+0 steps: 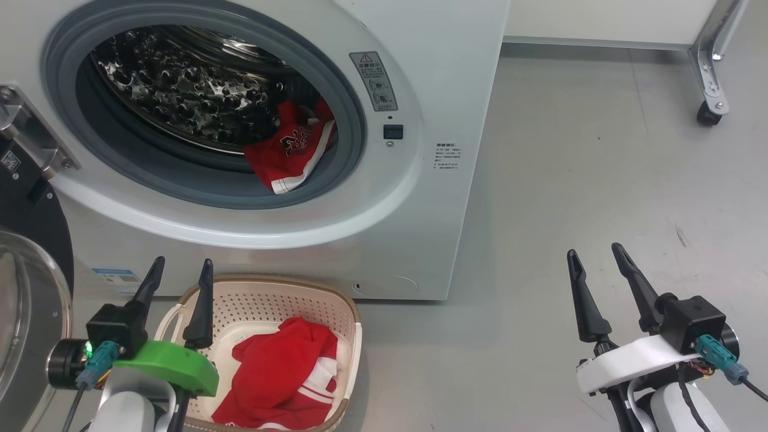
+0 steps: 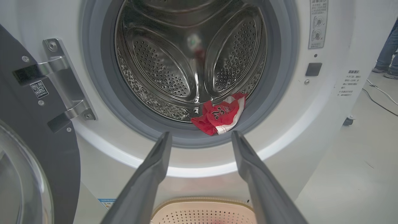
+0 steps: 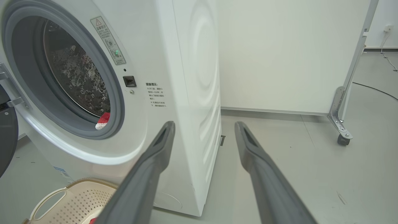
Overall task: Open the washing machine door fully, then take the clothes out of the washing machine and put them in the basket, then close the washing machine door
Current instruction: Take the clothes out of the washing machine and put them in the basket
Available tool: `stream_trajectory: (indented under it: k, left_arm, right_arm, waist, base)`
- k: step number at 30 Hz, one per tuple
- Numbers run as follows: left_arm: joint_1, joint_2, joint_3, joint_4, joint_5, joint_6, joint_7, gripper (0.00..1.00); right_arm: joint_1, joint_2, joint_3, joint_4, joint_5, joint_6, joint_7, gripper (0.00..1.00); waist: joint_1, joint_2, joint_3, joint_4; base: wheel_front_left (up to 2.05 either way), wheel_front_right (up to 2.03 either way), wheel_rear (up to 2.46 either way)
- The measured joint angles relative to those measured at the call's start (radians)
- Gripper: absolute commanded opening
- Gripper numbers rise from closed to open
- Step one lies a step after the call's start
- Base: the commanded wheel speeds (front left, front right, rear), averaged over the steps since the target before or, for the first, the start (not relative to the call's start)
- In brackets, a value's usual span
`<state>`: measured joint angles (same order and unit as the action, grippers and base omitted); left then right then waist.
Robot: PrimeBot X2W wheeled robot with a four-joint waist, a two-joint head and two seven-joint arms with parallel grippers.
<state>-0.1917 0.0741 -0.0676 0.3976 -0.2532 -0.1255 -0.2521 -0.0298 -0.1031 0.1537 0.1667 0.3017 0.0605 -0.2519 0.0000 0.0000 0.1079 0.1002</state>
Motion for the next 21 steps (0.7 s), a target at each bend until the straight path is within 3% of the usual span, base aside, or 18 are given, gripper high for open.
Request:
stream_trajectory:
  k: [21]
  left_arm:
    - [0.031, -0.015, 0.0, -0.049, 0.003, 0.0, 0.0, 1.0]
  right_arm:
    - [0.018, -0.004, 0.003, -0.016, 0.0, 0.0, 0.0, 1.0]
  waist:
    - [0.0, 0.0, 0.002, -0.006]
  base:
    - [0.0, 0.0, 0.0]
